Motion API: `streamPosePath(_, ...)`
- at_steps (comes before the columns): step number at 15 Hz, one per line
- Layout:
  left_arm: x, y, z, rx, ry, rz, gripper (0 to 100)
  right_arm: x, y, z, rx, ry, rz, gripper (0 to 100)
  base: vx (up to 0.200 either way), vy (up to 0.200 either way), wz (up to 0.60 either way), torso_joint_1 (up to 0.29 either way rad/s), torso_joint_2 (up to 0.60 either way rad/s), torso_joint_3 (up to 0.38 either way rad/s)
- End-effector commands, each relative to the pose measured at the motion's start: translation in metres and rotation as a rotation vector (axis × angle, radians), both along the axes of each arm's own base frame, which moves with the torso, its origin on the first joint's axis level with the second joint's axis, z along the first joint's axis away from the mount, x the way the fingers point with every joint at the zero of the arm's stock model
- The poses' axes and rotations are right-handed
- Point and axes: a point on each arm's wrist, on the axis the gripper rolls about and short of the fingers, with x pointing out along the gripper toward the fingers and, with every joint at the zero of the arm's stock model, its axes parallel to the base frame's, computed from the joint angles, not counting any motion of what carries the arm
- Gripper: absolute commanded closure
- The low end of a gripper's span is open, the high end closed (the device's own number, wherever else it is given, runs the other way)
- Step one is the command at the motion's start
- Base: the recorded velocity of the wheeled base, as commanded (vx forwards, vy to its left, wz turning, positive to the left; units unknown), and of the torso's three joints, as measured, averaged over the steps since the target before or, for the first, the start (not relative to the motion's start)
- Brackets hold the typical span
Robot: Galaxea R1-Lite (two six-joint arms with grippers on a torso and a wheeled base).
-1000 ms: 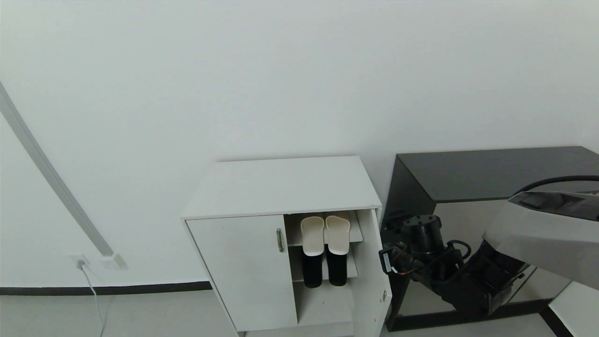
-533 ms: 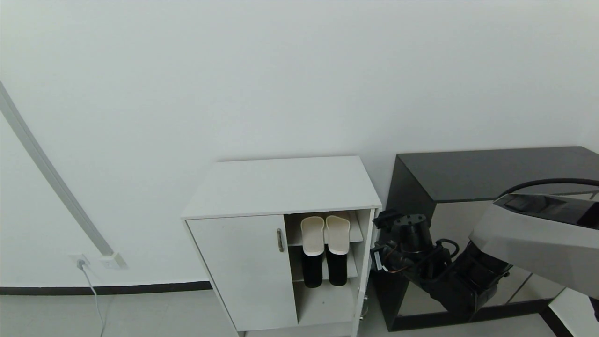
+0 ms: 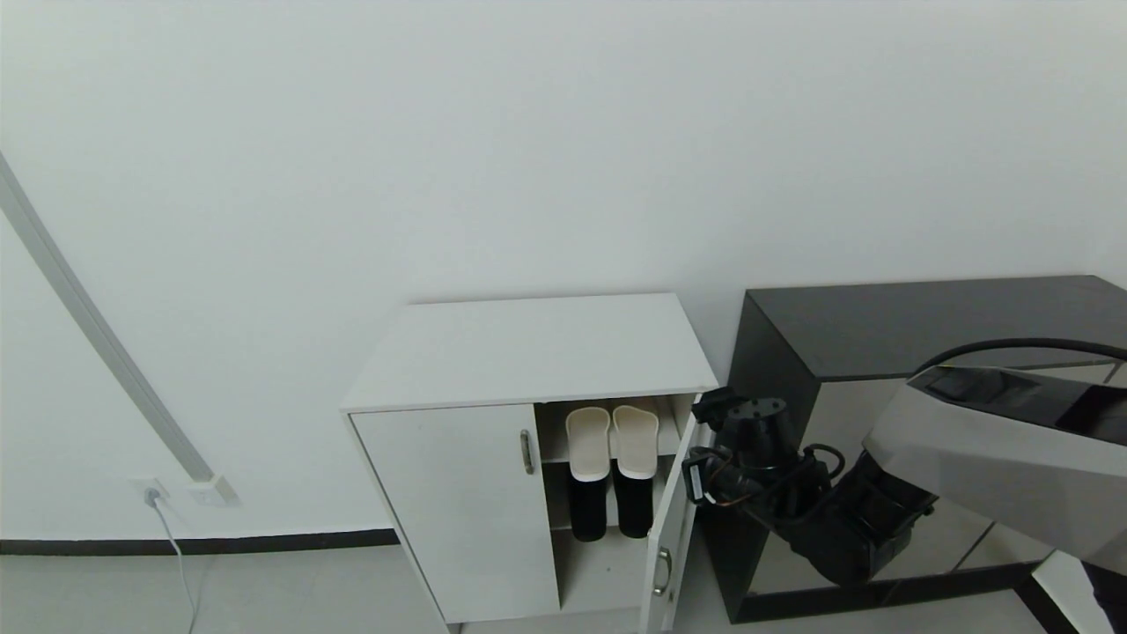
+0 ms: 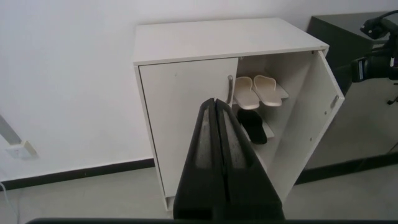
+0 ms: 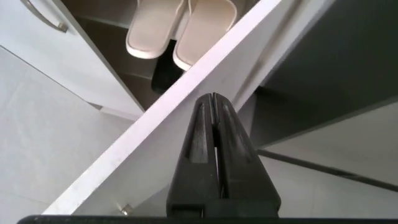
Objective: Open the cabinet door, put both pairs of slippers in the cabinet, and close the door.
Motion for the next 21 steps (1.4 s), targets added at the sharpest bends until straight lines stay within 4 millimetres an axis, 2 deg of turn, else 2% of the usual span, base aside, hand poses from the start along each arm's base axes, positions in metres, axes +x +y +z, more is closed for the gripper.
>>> streamPosePath(1, 0.000, 0.000, 0.000, 0.001, -0.001, 0.000, 100, 0.005, 0.003, -0.006, 0.000, 0.000, -0.002, 100, 0.000, 0.000, 0.00, 0.000, 0.00, 0.000)
streamPosePath(21, 0.000, 0.000, 0.000, 0.001, 0.001, 0.002, 100, 0.047, 0.027, -0.015, 0.047, -0.086, -0.004, 100, 0.000, 0.000, 0.00, 0.000, 0.00, 0.000)
